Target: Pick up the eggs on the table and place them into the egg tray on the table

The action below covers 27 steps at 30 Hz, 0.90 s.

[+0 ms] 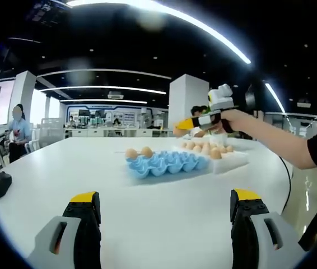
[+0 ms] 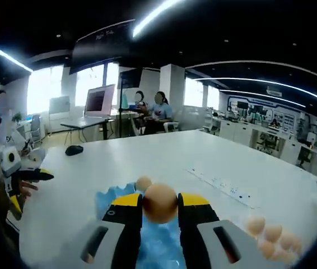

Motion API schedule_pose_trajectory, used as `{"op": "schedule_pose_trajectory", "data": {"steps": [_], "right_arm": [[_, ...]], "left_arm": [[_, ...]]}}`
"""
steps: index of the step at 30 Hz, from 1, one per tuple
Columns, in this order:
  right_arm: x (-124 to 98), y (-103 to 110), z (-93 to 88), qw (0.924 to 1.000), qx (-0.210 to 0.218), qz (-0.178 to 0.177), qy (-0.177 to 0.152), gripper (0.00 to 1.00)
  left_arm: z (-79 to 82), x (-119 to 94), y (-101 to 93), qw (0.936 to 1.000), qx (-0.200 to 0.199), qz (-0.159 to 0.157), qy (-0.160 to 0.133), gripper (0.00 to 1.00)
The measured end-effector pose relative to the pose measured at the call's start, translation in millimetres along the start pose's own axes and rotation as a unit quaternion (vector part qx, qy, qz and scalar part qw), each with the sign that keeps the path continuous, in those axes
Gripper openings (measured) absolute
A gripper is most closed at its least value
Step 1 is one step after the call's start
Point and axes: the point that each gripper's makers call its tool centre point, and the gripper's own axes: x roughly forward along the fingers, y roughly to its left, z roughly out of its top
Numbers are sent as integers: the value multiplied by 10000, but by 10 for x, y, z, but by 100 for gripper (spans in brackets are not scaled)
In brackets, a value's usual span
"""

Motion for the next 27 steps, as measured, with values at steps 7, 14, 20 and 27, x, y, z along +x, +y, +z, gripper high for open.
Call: {"op": "schedule_pose_trajectory", "data": {"steps": [7,14,20,27], "right_arm": [[254,58,-136,9997,161,61,174,27],[422,3,-227,9992,122,-68,372,27],[480,-22,-277,9987,68,-97,489,27],[569,-61,-373,9977,52,-136,661,27]], "left_arm": [[-11,-13,-14,10000,-8,-47,27,98],[-16,1,-25,10000,-12,-89,32,98],[-27,5,-39,9999,3,-102,47,98],[-31,6,-49,9999,4,-133,46,98]]}}
